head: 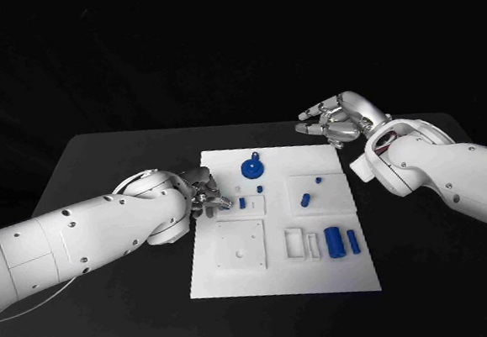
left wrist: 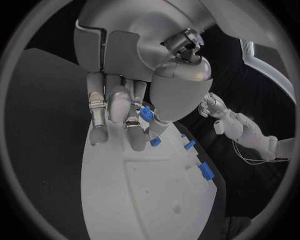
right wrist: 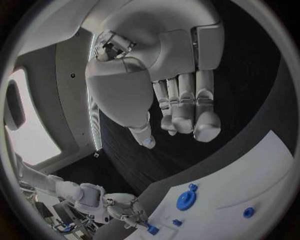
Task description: Assemble the parts on the task board
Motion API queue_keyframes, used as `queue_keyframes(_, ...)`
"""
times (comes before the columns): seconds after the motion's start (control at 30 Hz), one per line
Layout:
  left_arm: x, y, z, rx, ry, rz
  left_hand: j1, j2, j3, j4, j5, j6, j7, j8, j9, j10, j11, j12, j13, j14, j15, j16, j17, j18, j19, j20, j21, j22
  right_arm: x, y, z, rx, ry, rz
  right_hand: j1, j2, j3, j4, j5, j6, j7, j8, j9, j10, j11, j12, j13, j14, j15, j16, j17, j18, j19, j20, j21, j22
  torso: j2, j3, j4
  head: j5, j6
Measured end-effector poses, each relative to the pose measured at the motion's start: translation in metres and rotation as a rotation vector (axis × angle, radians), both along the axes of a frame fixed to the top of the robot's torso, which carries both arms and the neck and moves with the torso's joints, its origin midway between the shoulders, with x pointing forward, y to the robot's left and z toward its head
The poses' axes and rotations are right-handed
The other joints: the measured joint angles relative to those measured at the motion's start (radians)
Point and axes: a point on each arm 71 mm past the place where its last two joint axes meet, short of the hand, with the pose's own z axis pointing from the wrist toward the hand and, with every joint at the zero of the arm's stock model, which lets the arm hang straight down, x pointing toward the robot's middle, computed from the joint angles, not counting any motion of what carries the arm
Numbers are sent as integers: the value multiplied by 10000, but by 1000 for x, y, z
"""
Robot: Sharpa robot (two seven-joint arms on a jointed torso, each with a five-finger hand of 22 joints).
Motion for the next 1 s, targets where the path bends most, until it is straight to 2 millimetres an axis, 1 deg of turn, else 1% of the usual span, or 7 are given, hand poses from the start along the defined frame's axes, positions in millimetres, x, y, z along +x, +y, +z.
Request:
queue_keyframes(0.1, 0, 0, 0, 18, 7, -2, 0, 0, -3, 3, -1, 6, 6, 1, 0, 0, 0, 0, 0, 0, 0, 0, 0, 0, 0, 0, 0, 0, 0, 0, 0, 0, 1, 0, 0, 0, 0, 0, 0, 0, 0, 0, 0, 0, 0, 0, 0, 0, 0, 0, 0, 0, 0, 0, 0, -1, -1, 0, 0, -1, 0)
queue_keyframes(0.2, 1, 0, 0, 38, 10, -7, 66, -66, 35, 60, -2, 29, -16, -22, 1, 0, 0, 0, -15, 0, 0, 0, 0, 1, 0, 0, 0, -1, 0, 0, 0, 0, 2, 1, 0, 0, 0, 0, 0, 0, 0, 0, 0, 0, 0, 0, 0, 0, 0, 0, 0, 0, 0, 0, 0, -1, -1, 0, 1, -4, 0)
queue_keyframes(0.33, 1, 0, 0, 64, 6, -24, 69, -63, 121, -24, -24, 32, -18, -22, 2, 0, 0, 0, -26, 0, 0, 0, 0, 1, 0, 0, 0, -1, 0, 0, 0, 1, 3, 2, 0, 0, 0, 0, 0, 0, 0, 0, 0, 0, 0, 0, 0, 0, 0, 0, 0, 1, 0, 0, 0, -1, -1, -5, 2, -6, 0)
queue_keyframes(0.47, 1, 0, 0, 93, 1, -49, 77, -55, 210, -32, -41, 34, -20, -22, 2, 0, 0, 0, -36, 0, 0, 0, -1, 1, 0, 0, 0, -1, 0, 0, 0, 2, 4, 4, -25, 26, 0, 0, 0, 0, 0, 0, 0, 0, 0, 0, 0, 0, 0, 0, 0, 0, 0, 0, 0, -1, -1, -5, 4, -2, 0)
queue_keyframes(0.53, 1, 0, 0, 108, -3, -61, 77, -55, 215, -36, -6, 34, -20, -22, 2, 0, 0, 0, -46, 0, 0, 0, 9, 1, 0, 0, 0, -2, 0, 0, 0, 2, 5, 3, -48, 49, -3, 3, 0, 0, 0, 0, 0, 0, 0, 0, 0, 0, 0, 0, 0, 0, 0, 0, 0, -1, -1, -11, 4, 0, 0)
queue_keyframes(0.93, 1, -1, 1, 231, -22, -155, 78, -54, 218, -40, 195, 35, -20, -9, 4, 1, 0, 25, -57, 0, 1, 0, 28, 1, 0, 0, 0, 0, 0, 0, 0, 3, 10, 5, -55, 55, -29, 29, 0, 0, 0, 0, 0, 0, 0, 0, 0, 0, 0, 0, 0, 0, 0, 0, 0, -2, -1, -13, 7, 5, -12)
queue_keyframes(1.0, 1, -1, 1, 257, -26, -170, 35, -10, 218, -40, 205, 35, -20, -1, 5, 0, 1, 40, -57, 0, 0, 0, 39, 1, 0, 0, 0, 5, 0, 0, 0, 4, 11, 6, -55, 55, -29, 29, 0, 0, 0, 0, 0, 0, 0, 0, 0, 0, 0, 0, 0, 0, 0, 0, 0, -2, -1, -12, 8, 5, -12)
